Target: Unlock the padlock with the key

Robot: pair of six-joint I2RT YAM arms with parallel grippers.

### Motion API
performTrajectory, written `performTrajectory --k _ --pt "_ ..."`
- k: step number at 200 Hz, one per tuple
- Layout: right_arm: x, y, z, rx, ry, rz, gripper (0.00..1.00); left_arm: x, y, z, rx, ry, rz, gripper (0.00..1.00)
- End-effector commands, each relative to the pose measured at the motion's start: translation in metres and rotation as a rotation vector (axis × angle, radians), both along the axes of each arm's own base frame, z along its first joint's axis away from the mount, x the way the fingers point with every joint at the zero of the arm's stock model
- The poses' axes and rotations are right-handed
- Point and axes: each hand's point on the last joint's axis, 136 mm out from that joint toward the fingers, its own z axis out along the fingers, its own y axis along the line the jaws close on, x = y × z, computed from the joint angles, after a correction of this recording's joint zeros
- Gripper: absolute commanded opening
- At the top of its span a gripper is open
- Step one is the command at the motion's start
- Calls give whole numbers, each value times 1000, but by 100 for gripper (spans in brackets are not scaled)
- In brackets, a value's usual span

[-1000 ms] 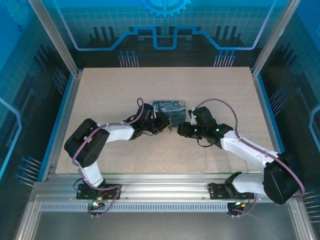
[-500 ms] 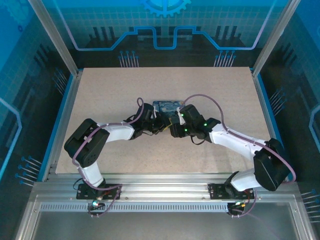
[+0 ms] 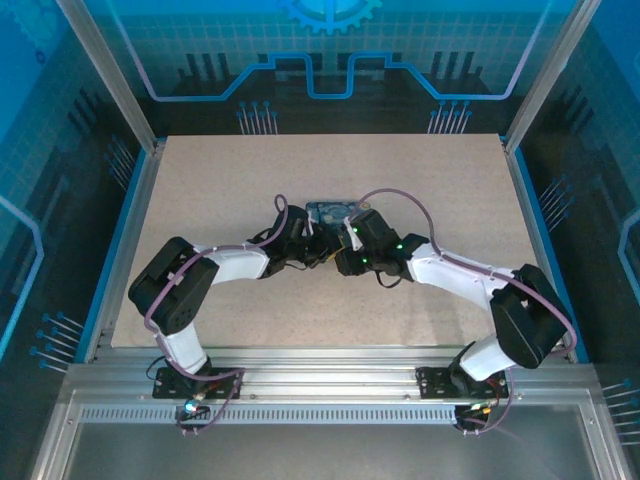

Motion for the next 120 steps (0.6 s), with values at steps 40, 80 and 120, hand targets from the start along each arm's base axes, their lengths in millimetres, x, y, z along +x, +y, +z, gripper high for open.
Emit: performTrajectory --k 40,80,120 --pt "15 16 5 0 -42 16 38 4 -13 41 -65 -75 -38 0" --pt "17 17 1 -18 -39 18 37 4 -12 39 -64 -72 -37 0" --pt "18 18 2 -21 -43 20 30 4 -12 40 -67 -73 -36 0"
